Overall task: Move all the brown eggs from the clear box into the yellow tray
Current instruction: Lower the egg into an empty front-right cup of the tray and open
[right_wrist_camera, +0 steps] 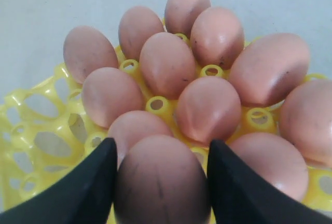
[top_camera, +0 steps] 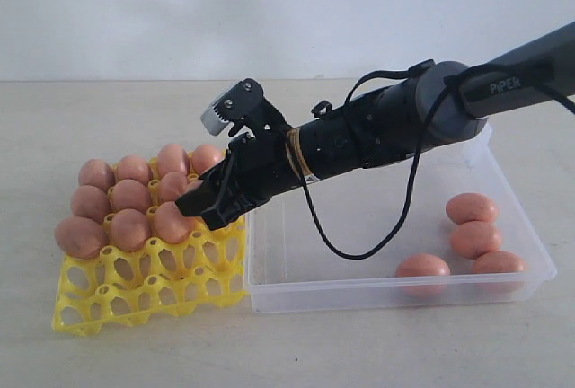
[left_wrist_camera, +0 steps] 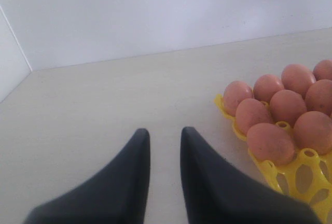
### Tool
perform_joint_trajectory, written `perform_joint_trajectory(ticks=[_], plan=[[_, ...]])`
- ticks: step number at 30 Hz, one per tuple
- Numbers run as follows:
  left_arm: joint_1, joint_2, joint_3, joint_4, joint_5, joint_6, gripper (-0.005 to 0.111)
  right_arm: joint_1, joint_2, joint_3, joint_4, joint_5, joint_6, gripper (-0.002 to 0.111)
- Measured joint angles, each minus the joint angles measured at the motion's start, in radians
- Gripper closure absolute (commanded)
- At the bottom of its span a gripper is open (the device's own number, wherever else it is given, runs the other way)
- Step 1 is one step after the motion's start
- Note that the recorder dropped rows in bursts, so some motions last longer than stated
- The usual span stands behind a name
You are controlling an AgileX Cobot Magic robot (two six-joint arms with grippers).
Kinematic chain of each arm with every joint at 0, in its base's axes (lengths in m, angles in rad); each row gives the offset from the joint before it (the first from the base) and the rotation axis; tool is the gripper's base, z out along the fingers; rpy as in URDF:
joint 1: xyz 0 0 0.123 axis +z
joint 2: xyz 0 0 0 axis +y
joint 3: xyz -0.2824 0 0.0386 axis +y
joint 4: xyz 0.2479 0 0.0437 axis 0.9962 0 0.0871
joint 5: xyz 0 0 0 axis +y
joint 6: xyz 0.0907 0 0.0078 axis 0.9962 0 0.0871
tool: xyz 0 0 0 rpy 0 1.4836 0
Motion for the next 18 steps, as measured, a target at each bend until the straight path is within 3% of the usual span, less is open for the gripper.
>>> perform_joint_trajectory(ticks=[15, 18], plan=[[0.0, 0.0, 0.0, 0.0, 0.0, 0.0, 0.085, 0.0, 0.0, 0.0, 0.0, 0.0, 0.0, 0.066], [0.0, 0.0, 0.0, 0.0, 0.0, 0.0, 0.085, 0.0, 0.0, 0.0, 0.0, 0.0, 0.0, 0.054]])
